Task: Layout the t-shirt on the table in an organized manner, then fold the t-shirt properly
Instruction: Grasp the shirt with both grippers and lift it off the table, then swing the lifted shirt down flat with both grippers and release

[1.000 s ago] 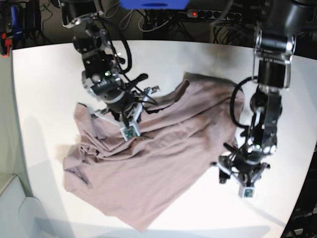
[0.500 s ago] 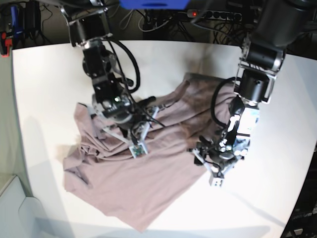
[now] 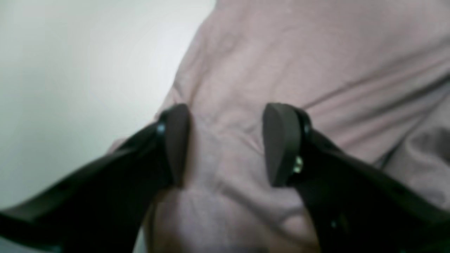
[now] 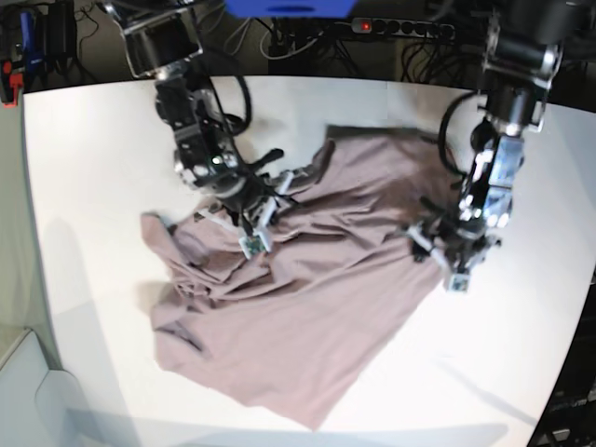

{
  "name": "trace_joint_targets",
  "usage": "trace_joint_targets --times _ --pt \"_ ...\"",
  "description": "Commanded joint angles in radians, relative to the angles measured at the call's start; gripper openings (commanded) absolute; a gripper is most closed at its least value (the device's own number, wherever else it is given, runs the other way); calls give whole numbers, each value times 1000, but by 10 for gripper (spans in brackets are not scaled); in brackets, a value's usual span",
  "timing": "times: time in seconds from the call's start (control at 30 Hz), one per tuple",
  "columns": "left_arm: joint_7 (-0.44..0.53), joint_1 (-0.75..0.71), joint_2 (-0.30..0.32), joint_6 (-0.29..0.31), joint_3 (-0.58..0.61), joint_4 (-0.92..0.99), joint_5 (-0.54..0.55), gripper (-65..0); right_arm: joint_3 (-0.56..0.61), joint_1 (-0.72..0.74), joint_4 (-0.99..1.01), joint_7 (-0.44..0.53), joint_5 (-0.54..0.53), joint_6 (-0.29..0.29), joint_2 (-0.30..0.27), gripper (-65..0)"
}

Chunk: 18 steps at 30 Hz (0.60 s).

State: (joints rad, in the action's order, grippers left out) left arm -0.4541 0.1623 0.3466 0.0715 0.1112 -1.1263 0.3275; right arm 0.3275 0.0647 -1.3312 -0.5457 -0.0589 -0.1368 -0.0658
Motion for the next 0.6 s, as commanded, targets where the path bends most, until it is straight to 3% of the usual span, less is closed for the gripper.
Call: trace_joint_targets --times 0.0,0.13,0.3,0.4,0.57 --pt "-87 -48 12 -11 -31 -42 -23 -316 -9 -13 20 -126 54 27 -38 -650" --pt "-87 -218 4 -11 -106 -240 -23 -316 -9 -10 19 -99 54 27 -88 -650" --pt "-87 -393 -44 -12 -110 -525 -21 -316 -9 65 25 -98 54 29 -96 -650" --pt "-87 -433 -88 -11 -110 -670 -28 -316 -9 122 17 -106 55 30 -95 -650" --pt "-87 -421 -97 -11 -115 -757 -28 -316 -95 125 -126 -153 55 29 -96 -650"
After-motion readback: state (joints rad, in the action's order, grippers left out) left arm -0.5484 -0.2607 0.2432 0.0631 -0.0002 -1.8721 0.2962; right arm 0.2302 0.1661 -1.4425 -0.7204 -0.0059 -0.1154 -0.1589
